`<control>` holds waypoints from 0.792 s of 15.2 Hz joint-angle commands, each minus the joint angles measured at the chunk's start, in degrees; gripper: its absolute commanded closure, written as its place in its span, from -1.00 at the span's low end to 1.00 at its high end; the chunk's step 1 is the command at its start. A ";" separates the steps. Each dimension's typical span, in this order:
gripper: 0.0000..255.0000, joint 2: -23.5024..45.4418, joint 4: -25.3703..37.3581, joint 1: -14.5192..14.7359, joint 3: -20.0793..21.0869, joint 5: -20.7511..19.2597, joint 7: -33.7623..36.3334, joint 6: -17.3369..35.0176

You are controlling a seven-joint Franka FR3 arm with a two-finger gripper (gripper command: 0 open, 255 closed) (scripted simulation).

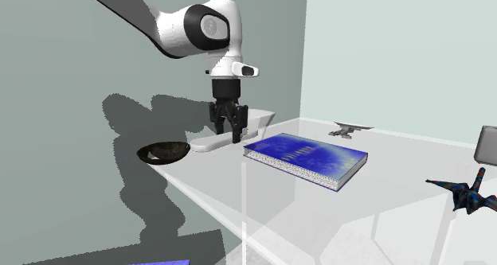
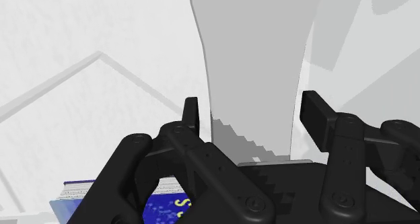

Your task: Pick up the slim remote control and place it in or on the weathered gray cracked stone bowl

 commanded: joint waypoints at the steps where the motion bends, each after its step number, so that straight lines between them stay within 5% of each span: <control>1: 1.00 -0.54 -0.27 1.35 1.65 0.55 2.78 -0.17; 12: 1.00 -0.86 0.73 7.95 10.93 2.28 17.87 -0.97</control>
